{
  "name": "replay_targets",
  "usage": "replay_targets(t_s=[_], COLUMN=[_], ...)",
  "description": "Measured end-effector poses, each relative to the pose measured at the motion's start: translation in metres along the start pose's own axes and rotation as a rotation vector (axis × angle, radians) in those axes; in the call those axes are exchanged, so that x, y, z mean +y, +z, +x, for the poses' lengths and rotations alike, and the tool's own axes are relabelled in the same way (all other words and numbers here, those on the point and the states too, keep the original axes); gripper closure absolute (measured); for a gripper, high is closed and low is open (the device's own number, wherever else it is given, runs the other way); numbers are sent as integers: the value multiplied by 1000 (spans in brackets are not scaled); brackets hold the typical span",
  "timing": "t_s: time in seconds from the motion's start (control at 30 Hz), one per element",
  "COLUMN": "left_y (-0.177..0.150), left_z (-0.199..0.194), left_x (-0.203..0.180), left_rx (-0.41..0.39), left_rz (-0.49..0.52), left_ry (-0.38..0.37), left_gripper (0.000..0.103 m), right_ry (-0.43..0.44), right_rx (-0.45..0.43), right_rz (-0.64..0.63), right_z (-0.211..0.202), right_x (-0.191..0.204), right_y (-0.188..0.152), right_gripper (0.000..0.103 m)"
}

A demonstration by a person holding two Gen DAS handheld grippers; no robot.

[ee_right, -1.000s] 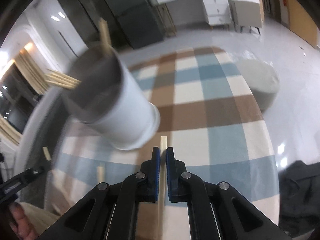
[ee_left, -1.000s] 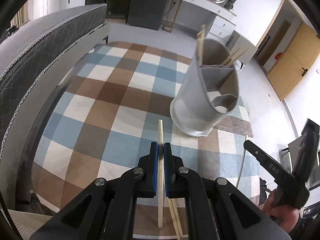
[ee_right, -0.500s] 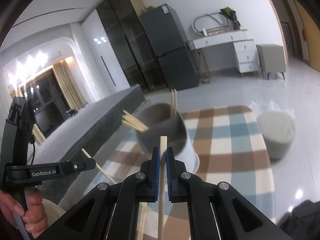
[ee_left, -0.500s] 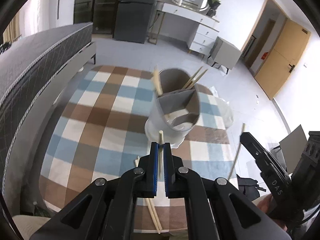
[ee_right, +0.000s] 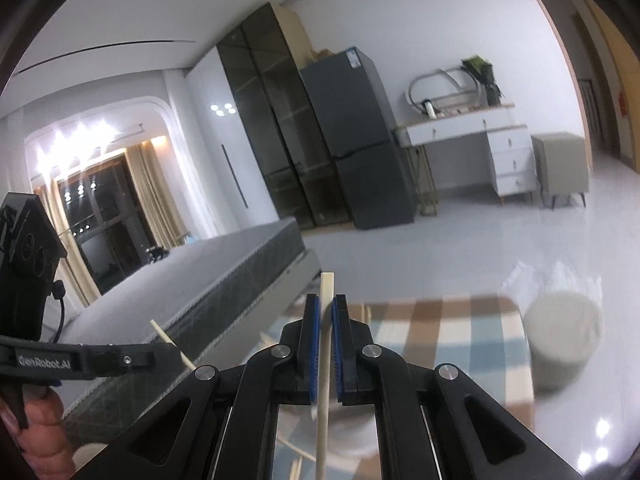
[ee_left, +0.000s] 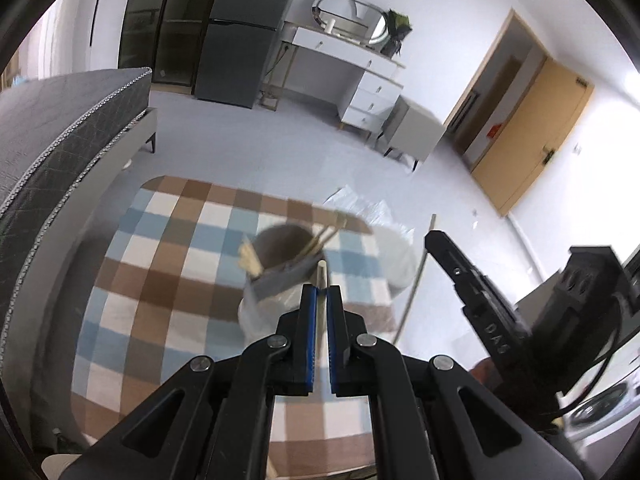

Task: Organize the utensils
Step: 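Lower both held chopsticks into the grey holder and open both tools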

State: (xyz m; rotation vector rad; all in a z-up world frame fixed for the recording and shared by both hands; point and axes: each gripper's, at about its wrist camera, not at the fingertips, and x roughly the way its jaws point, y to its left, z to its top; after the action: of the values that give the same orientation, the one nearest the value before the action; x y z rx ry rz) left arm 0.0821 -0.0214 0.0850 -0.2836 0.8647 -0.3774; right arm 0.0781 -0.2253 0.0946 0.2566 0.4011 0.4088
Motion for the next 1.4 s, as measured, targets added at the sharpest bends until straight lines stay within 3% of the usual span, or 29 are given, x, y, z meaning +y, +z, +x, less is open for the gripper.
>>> replay_targets(t_s=[0.33,0.73,0.97,1.17,1.4], left_y=[61,75,65,59,55], left_z=[7,53,67,75,88], left_x=[17,50,54,47,42], left_rx=[-70,-43,-7,38,175], left_rz=[-41,-54,-55,-31,-18], left_ry=[8,51,42,42,-44], left_gripper=[102,102,102,102,100], right_ry=[46,-63,-96,-65,-23], right_rx=[-129,-191,-161,-91,30], right_rz=[-103,17,-2,-45,-111], right_z=[55,125,138,133,117], right_x=[23,4,2,2,3], right_y=[60,27,5,-3,-15], right_gripper=[98,98,98,97,94])
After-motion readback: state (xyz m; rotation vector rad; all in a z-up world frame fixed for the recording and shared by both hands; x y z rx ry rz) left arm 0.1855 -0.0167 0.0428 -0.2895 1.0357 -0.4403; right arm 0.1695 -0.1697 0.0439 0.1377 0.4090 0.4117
